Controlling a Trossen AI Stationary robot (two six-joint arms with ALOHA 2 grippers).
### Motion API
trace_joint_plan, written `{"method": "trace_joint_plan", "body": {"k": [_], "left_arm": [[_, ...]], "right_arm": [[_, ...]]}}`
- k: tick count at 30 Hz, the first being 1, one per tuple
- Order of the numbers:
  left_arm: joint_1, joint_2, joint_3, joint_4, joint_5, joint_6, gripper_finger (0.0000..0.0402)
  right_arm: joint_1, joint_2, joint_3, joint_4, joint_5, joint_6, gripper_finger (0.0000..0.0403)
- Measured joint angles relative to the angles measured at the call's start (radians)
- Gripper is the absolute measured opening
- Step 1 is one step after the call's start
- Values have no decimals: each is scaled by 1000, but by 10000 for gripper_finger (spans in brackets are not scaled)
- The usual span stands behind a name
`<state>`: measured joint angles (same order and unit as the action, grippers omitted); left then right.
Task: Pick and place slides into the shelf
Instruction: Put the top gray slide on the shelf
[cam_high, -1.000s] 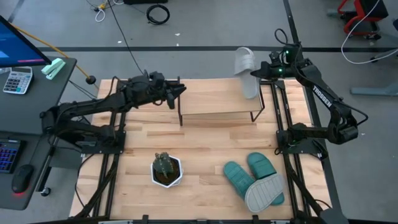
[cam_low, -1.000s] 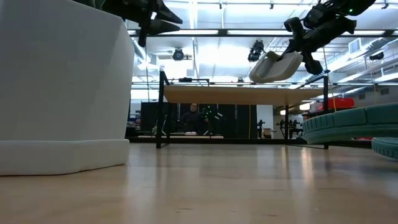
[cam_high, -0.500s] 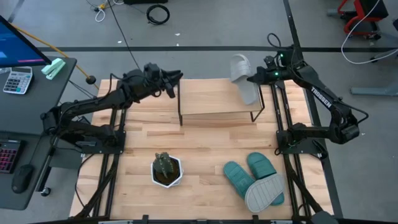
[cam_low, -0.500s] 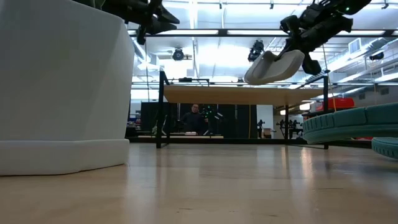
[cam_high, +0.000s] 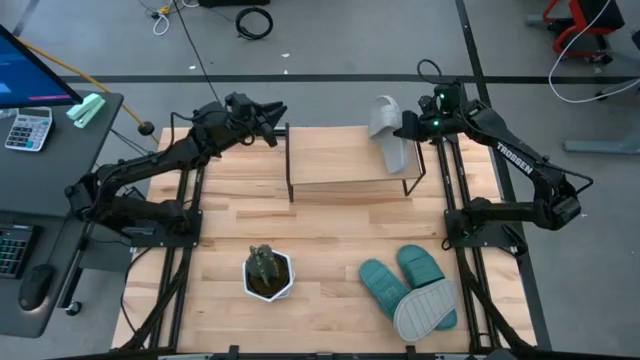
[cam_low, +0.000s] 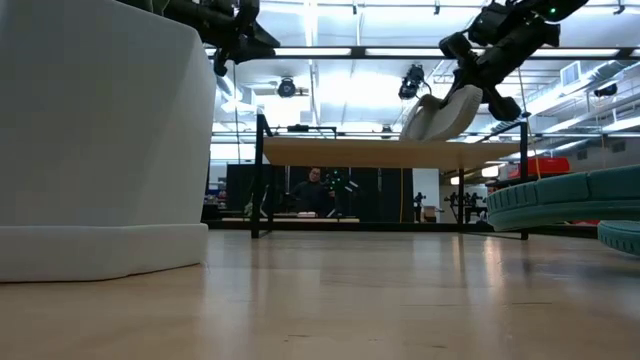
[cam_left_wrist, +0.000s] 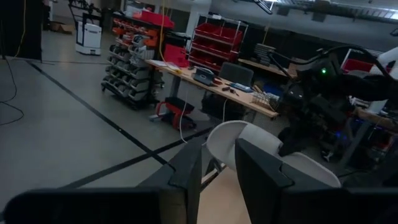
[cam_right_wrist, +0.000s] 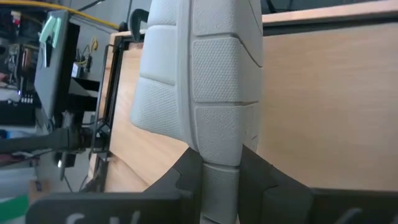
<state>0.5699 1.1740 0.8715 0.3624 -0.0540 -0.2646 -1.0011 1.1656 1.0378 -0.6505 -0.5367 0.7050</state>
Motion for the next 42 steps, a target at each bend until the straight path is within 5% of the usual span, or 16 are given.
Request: {"method": "trace_joint_plan", "body": {"k": [18,31,42], "left_arm": [[45,0,0,-10,55,52,95],[44,0,0,-11,57,51,91],[44,0,0,-28,56,48,95]], "right_arm": [[57,0,0,-46,125,78,62],[56,-1,1,-79,155,47,227],[54,-77,1,-109,241,60,223]]}}
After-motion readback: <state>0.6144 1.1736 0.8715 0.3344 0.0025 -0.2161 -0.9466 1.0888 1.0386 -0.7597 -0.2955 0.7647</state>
